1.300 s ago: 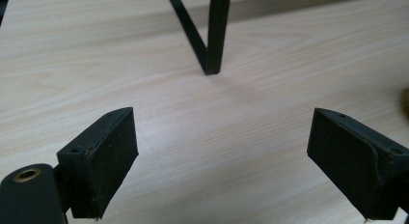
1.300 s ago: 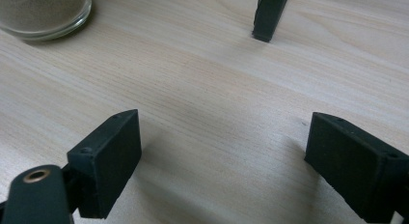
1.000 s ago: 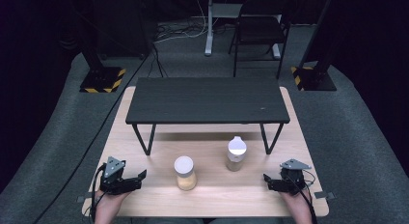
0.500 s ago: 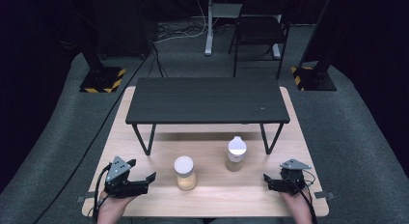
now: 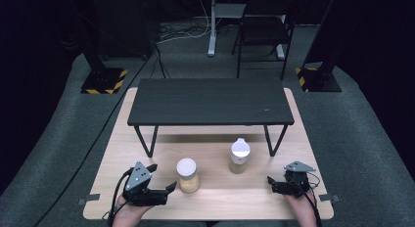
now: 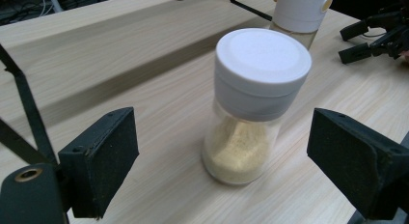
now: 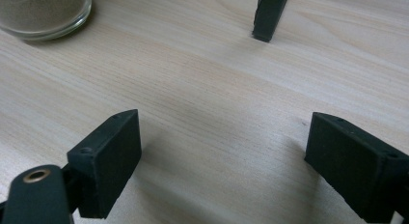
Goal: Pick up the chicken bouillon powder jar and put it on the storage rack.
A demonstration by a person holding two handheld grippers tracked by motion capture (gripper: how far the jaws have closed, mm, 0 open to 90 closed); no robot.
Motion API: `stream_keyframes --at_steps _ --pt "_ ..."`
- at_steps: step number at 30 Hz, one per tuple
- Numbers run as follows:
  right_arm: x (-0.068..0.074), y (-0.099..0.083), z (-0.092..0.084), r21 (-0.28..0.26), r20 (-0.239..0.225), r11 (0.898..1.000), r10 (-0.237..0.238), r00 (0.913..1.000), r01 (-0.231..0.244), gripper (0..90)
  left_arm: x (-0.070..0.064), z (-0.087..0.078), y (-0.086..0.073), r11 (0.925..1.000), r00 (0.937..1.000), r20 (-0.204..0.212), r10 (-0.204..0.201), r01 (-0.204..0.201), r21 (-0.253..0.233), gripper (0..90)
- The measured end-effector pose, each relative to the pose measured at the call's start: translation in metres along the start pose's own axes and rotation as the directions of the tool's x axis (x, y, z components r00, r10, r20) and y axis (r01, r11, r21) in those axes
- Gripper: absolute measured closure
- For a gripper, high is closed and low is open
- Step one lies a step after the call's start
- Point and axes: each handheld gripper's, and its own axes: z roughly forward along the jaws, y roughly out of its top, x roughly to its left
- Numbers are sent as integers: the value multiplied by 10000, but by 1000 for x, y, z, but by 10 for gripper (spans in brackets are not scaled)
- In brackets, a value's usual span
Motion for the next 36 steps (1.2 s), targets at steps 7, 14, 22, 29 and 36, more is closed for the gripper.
stream_keyframes --at_steps 7,14,22,29,36 --pt "0 0 0 -1 4 10000 4 10000 -4 115 -9 17 4 10000 10000 32 74 -74 64 104" --pt "0 0 0 -7 6 10000 7 10000 -7 115 -13 37 6 9994 9997 4 255 -255 221 117" --pt "0 0 0 -10 6 10000 7 10000 -7 115 -17 56 8 9995 9997 -37 231 -230 211 140" --pt "0 0 0 -11 3 10000 1 10000 -1 114 -18 71 5 10000 10000 -79 54 -54 78 179" --pt "0 0 0 -8 0 10000 -3 10000 3 114 -20 84 5 10000 9999 -134 16 -15 97 229"
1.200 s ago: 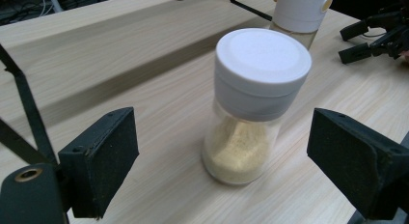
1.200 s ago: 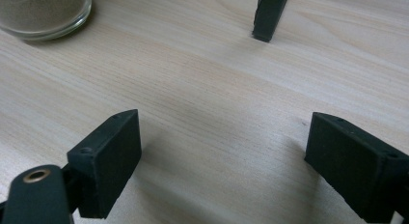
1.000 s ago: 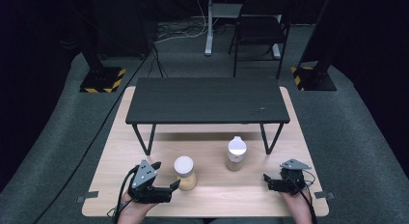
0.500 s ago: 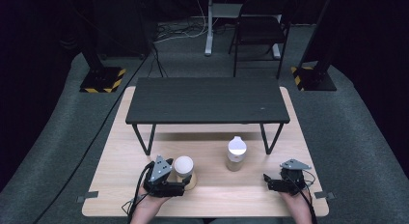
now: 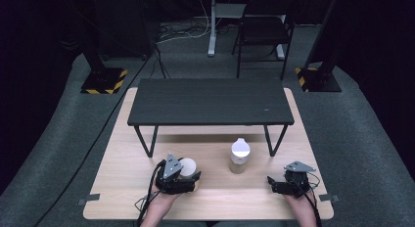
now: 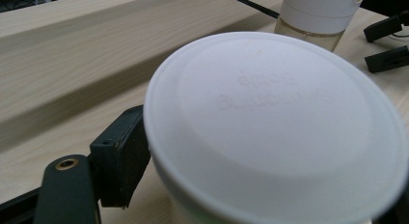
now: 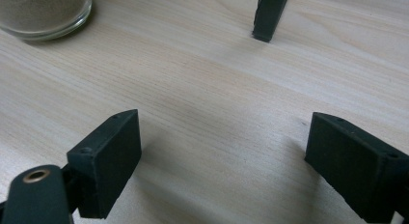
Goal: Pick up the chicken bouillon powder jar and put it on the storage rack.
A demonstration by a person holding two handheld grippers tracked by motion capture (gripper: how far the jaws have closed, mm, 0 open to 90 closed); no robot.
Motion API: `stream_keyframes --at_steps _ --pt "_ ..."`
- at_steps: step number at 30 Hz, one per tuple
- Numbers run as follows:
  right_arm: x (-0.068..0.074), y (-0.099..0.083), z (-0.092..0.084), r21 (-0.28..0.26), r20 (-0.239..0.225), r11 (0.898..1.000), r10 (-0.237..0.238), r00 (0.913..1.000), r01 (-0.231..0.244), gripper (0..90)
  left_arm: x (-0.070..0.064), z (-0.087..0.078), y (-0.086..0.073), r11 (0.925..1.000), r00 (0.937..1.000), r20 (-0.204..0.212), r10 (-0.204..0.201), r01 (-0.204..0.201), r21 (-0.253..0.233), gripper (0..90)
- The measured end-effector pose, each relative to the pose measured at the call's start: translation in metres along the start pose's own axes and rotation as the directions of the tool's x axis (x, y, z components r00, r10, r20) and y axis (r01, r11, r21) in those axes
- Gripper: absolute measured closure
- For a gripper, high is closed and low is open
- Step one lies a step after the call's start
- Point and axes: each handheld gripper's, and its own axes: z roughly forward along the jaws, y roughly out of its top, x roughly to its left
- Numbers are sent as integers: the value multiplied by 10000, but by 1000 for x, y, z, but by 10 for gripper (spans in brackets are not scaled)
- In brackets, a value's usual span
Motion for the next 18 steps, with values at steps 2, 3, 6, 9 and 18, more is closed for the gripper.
stream_keyframes --at_steps 2,3,6,9,18 --pt "0 0 0 1 1 10000 -2 10000 2 114 -1 2 -1 10000 10000 -26 13 -13 -79 253" --pt "0 0 0 1 -1 10000 -3 10000 3 113 -1 2 -2 9999 10000 -7 74 -74 -131 264" --pt "0 0 0 4 -3 10000 -1 10000 1 113 -5 4 -4 9994 9998 -54 165 -167 -302 337" --pt "0 0 0 3 -3 10000 -5 10000 5 113 -5 4 -4 9994 9999 -98 87 -91 -343 341" --pt "0 0 0 5 -7 10000 -4 10000 4 112 2 -2 0 9992 9996 -167 -243 237 -322 342"
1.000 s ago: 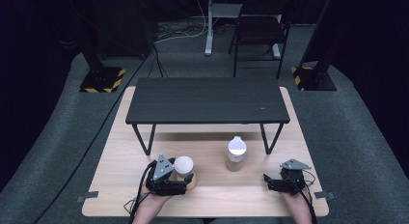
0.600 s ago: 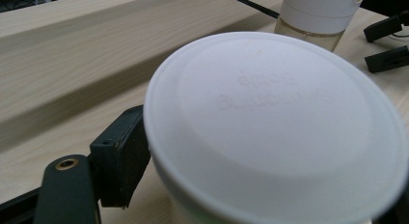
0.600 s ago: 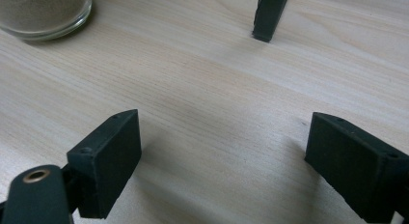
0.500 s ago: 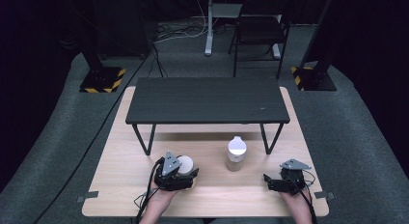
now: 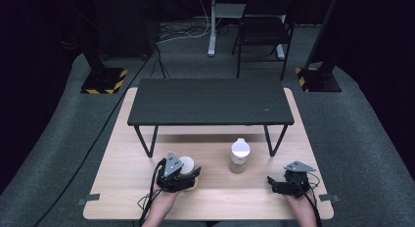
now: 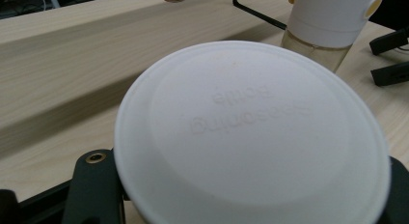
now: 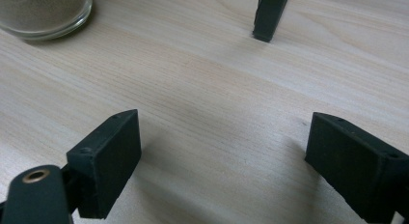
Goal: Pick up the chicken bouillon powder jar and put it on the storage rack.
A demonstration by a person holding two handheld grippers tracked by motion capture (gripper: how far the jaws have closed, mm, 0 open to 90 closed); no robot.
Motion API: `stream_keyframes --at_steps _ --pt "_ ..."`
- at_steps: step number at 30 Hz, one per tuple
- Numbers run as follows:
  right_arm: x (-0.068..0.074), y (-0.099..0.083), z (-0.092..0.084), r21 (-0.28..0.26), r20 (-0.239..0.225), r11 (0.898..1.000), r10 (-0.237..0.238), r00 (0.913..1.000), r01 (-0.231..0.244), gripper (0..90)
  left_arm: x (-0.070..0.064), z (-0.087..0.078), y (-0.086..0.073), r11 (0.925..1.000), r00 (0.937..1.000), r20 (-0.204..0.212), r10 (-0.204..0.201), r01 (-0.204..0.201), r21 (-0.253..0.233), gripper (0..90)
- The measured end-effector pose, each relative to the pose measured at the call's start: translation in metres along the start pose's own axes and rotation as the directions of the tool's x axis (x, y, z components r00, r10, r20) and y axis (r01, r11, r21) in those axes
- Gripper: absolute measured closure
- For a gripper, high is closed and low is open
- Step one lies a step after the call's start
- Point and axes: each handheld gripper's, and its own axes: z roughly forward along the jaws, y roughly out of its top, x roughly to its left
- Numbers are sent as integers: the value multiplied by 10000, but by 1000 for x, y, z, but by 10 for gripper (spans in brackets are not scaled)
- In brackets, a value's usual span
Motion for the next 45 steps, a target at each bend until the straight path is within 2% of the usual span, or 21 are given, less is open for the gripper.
stream_keyframes --at_steps 18,37,45 --pt "0 0 0 1 4 10000 2 10000 -2 112 11 -26 29 9995 9998 -174 36 -41 -327 343" --pt "0 0 0 4 3 10000 5 10000 -5 112 20 -46 79 9983 9989 16 473 -472 -343 343" --pt "0 0 0 4 5 10000 6 10000 -6 111 21 -54 99 9976 9986 -12 525 -525 -444 343"
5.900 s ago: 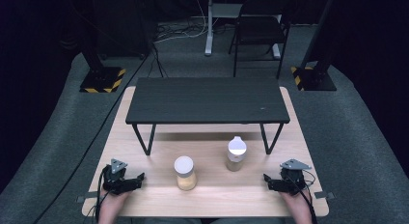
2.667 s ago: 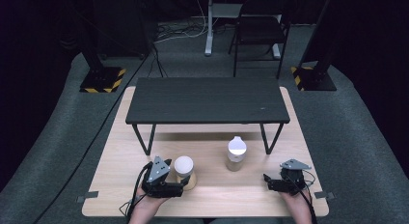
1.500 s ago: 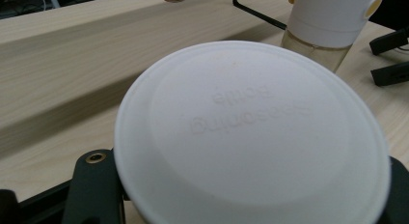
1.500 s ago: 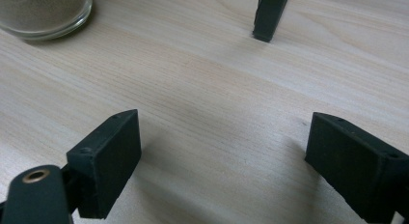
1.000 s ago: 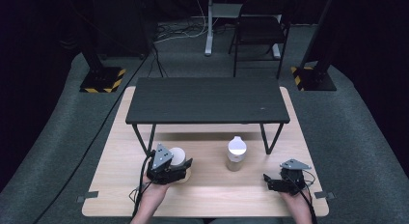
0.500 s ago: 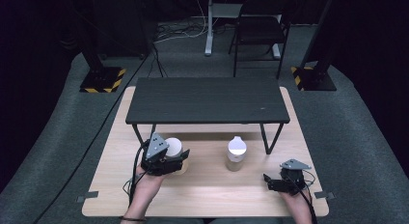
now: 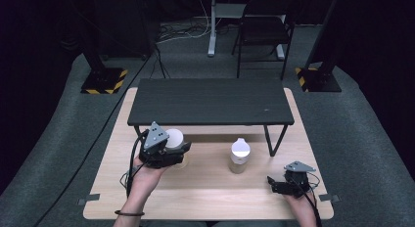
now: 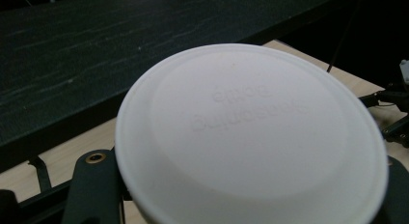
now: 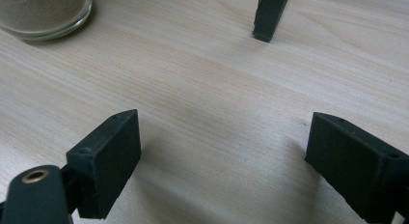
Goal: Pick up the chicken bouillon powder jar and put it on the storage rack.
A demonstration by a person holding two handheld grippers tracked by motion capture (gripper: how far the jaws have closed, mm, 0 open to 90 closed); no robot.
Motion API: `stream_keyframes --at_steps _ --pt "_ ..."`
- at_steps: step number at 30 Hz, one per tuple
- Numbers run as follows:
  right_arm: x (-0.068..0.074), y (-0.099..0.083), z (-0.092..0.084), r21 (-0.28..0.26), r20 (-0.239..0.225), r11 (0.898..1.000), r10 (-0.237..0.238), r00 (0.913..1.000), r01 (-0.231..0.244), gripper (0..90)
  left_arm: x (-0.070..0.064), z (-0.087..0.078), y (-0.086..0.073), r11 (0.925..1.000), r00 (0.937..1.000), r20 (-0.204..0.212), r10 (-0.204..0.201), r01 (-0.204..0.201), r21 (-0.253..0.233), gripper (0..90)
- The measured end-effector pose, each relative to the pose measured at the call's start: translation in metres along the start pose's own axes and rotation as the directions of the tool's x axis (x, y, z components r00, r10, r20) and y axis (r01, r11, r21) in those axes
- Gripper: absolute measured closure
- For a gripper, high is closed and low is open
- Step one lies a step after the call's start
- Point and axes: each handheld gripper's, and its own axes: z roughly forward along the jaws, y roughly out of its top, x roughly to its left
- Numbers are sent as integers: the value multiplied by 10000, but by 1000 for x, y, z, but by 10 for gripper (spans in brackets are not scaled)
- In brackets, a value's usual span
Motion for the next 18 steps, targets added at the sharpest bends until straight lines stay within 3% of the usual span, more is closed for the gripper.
stream_keyframes --at_steps 18 --pt "0 0 0 0 1 10000 8 10000 -8 110 7 -7 53 9996 9996 -112 267 -268 -62 342"
